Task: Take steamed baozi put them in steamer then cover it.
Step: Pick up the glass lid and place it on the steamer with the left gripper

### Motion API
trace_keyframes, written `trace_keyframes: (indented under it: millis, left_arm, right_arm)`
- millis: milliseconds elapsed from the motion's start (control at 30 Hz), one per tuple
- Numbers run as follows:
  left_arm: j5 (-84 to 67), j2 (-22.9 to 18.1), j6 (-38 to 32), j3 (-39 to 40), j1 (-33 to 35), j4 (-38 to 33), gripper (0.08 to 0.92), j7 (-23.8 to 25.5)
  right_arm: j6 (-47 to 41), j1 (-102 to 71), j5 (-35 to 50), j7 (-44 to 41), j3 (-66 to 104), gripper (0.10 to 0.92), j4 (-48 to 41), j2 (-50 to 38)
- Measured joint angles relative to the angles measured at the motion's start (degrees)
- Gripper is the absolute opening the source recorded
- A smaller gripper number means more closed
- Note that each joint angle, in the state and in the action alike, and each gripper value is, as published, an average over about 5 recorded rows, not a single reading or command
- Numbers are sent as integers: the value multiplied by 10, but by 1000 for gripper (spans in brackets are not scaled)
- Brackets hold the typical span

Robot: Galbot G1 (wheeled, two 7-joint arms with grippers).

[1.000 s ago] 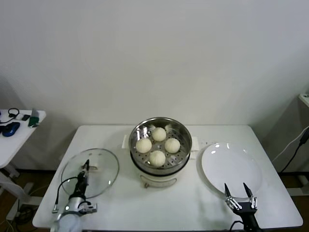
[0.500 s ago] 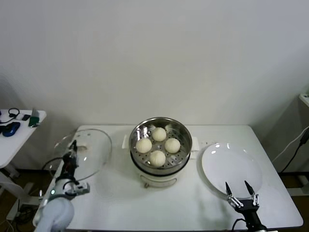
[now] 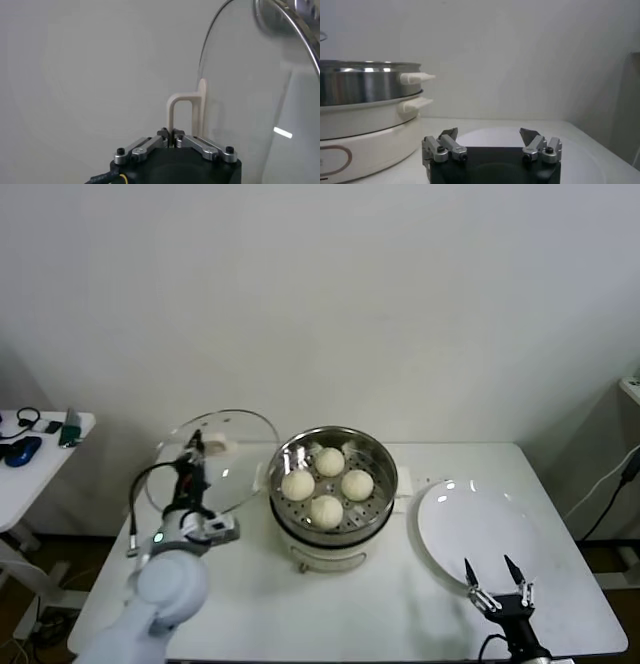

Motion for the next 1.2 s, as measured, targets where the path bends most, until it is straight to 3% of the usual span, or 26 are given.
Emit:
trace_keyframes:
  millis: [433, 800, 1200]
  left_arm:
    - [141, -130, 47, 160, -81, 39, 137, 80]
    - [229, -234, 47, 208, -89, 112, 137, 90]
    - [273, -269, 47, 207, -91, 156, 137, 83]
  right_arm:
    - [26, 18, 10, -2, -2, 823, -29, -9]
    - [46, 19, 19, -2, -1, 823, -46, -14]
    - [54, 23, 21, -2, -2, 823, -54, -11]
